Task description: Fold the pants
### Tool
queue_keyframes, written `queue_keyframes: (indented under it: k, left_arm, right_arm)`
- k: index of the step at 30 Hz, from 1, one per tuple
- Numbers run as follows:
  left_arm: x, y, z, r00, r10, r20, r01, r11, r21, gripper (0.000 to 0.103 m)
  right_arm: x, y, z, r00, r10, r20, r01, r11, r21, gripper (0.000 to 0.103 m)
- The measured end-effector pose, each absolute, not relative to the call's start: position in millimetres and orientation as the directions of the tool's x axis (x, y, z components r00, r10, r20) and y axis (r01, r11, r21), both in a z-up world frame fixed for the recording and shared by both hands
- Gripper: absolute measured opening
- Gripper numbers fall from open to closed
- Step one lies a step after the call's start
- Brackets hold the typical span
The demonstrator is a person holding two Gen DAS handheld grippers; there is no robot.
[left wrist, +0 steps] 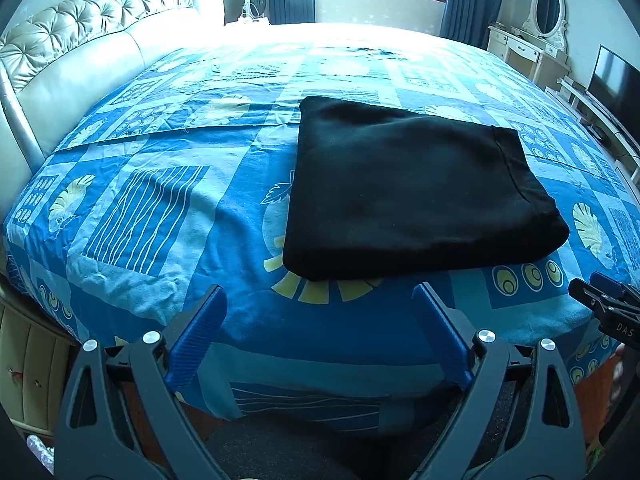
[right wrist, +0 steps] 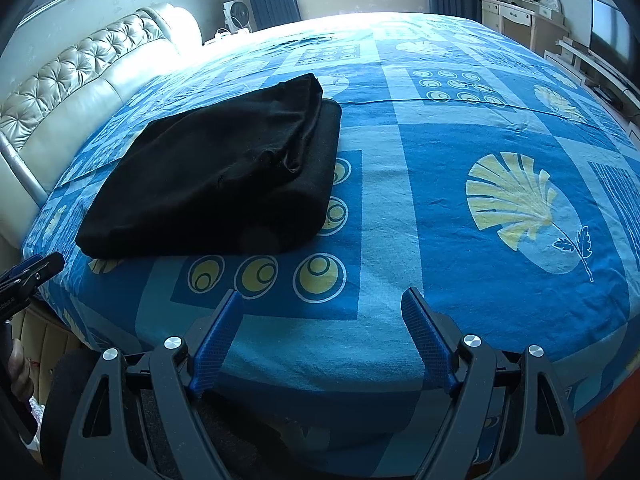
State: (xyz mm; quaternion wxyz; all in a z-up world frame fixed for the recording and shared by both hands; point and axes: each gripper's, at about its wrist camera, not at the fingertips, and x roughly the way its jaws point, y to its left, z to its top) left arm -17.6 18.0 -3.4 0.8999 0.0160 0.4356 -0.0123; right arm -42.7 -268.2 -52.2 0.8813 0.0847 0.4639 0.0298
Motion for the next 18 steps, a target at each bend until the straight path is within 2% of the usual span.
queue_keyframes:
  k: [18]
  left_arm:
    - [-21.7,10.2,-3.0,0.623,-0.013,-0.782,0.053,0.998,0.026,0.094]
  right_arm:
    - [-41.2,-265.0,-54.2,0.565,0.157,-0.810,0.019,0.979,0.203,0.087]
